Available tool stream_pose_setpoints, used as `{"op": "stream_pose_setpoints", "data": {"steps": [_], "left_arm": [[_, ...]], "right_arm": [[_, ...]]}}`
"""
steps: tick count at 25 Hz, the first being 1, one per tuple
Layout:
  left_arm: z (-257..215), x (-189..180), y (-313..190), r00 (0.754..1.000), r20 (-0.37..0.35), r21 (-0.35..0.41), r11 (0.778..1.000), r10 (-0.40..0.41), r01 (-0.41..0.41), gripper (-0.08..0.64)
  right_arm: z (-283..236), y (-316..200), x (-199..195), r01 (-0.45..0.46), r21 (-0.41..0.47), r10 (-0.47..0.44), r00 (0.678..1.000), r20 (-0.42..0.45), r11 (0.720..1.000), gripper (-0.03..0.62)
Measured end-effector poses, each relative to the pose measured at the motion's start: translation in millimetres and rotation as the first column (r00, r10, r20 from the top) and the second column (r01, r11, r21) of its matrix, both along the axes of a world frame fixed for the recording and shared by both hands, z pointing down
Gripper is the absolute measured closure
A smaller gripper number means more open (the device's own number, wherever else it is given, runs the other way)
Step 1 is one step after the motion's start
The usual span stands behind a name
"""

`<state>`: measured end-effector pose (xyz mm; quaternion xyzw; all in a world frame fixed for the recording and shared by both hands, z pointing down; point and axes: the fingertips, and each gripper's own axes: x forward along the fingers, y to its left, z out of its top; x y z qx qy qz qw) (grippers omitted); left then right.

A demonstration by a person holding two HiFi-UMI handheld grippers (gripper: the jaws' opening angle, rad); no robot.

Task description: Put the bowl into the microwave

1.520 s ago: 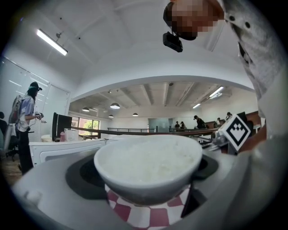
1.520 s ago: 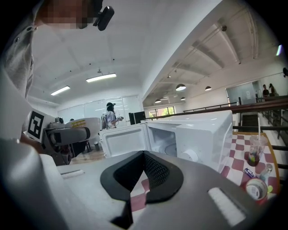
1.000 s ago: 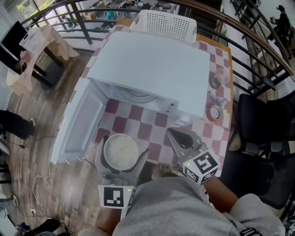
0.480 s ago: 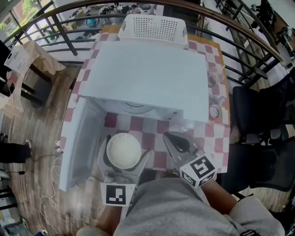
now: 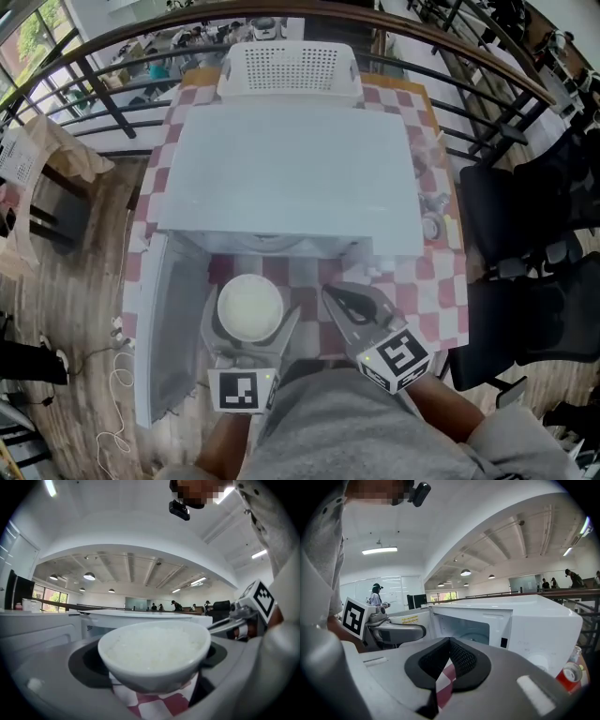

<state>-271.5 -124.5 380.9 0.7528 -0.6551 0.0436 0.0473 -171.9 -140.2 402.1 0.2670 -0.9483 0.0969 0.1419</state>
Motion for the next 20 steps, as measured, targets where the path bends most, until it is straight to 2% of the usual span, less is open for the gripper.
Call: {"op": "stream_pose_setpoints", "data": {"steps": [9,16,20], "left_arm": [[49.0,-8.8,-38.2,0.999,0.021,-0.061,0.997,0.040,-0.038,0.035],[66.7,-7.3,-69.8,0.995,0.057,-0.059,0.995,0.080,-0.076,0.035],[86.7,-8.9,-83.8,0.996,0.036,-0.096,0.992,0.087,-0.084,0.035]], "right_arm": [[3.2,2.5,-5.2,-0.017,0.005,0.017,1.000,-0.016,1.000,0.594],[4.9,2.8,-2.1,-0.041,-0.005,0.041,0.998,-0.039,0.999,0.594],[7.8,-0.1,-1.9,-0.054,-0.007,0.053,0.997,-0.048,0.999,0.594]]}}
